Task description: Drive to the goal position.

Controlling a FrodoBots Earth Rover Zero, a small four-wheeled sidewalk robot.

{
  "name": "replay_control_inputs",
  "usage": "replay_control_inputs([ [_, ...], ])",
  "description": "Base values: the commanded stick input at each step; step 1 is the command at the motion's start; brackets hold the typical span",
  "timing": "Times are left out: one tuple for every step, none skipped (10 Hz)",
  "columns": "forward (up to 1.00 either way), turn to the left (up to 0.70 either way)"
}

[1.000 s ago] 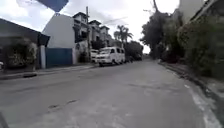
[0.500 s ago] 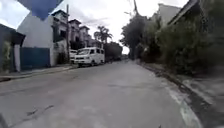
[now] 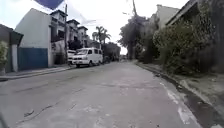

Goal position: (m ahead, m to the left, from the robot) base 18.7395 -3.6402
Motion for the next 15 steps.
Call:
replay_control_inputs([
  [0.0,0.0],
  [0.27,0.0],
  [0.7,0.0],
  [0.7,0.0],
  [0.7,0.0],
  [0.7,0.0],
  [0.7,0.0],
  [0.7,0.0],
  [0.77,0.0],
  [0.85,0.0],
  [0.85,0.0],
  [0.85,0.0],
  [0.85,0.0],
  [0.85,0.0],
  [0.85,0.0],
])
